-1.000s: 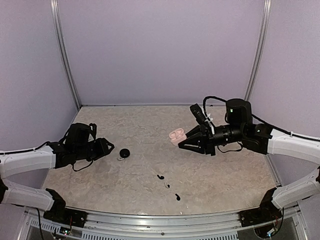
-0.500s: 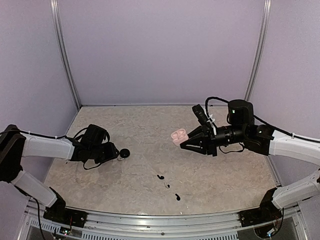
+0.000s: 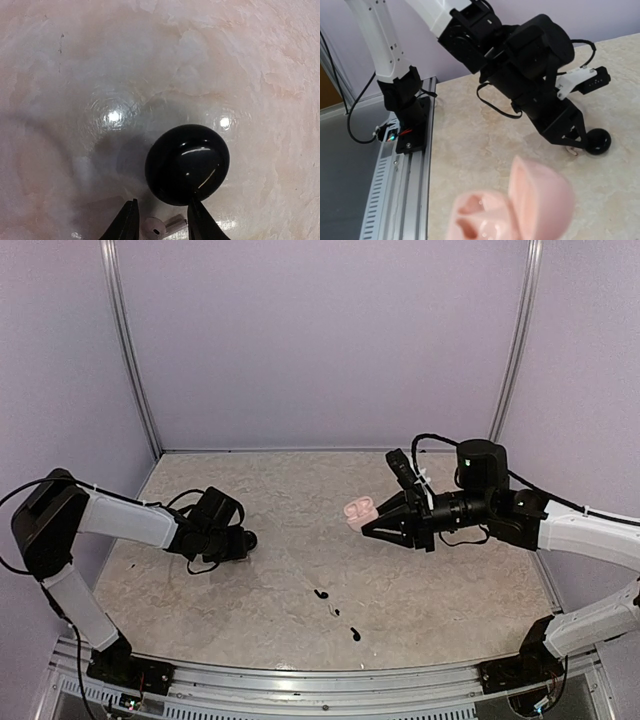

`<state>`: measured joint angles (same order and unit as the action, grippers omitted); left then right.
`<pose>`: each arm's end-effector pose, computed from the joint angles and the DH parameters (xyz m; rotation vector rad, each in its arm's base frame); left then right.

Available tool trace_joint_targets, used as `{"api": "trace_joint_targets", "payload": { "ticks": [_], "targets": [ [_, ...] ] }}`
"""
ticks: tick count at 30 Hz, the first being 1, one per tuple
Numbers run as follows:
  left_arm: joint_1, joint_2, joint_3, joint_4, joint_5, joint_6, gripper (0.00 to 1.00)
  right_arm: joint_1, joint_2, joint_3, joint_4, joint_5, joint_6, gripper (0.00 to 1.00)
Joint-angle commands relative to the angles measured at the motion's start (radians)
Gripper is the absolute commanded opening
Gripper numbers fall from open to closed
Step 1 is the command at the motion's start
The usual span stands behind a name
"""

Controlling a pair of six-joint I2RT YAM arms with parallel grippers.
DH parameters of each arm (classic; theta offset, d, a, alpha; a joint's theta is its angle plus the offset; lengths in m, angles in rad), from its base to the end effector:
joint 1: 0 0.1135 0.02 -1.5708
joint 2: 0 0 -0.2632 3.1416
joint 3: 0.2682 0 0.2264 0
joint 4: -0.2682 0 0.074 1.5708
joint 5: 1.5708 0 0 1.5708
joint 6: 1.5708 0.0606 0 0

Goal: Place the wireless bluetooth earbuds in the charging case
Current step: Pick up the left earbud from the center of the board.

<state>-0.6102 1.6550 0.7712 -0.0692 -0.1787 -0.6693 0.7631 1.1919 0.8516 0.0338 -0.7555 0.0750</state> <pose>0.2556 -0.1656 0.1361 -0.1468 2.5235 -0.2998 0.1600 0.2105 0.3061 -1.1694 1.6145 1.2644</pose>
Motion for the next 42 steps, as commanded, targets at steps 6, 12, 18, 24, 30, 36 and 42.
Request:
{"api": "trace_joint_targets", "payload": {
  "ticks": [6,12,18,24,30,36,42],
  "targets": [
    [-0.022,0.065,0.049,-0.076,-0.093,0.062,0.33,-0.014,-0.027,-0.011,-0.011,-0.001,-0.006,0.0],
    [-0.043,0.079,0.065,-0.112,-0.122,0.112,0.3,-0.015,-0.033,-0.009,-0.018,0.001,-0.011,0.0],
    [-0.076,0.109,0.087,-0.141,-0.048,0.198,0.36,-0.015,-0.041,-0.008,-0.025,0.002,-0.013,0.0],
    [-0.087,0.084,0.08,-0.188,-0.03,0.221,0.39,-0.014,-0.053,-0.005,-0.028,0.009,-0.014,0.0],
    [-0.091,0.056,0.058,-0.244,-0.069,0.229,0.38,-0.015,-0.064,-0.001,-0.06,0.015,-0.016,0.0],
    [-0.077,-0.009,0.032,-0.292,-0.131,0.224,0.47,-0.015,-0.077,-0.001,-0.072,0.019,-0.021,0.0],
    [-0.059,-0.045,0.006,-0.308,-0.139,0.218,0.59,-0.015,-0.081,0.0,-0.078,0.022,-0.026,0.0]
  ]
}}
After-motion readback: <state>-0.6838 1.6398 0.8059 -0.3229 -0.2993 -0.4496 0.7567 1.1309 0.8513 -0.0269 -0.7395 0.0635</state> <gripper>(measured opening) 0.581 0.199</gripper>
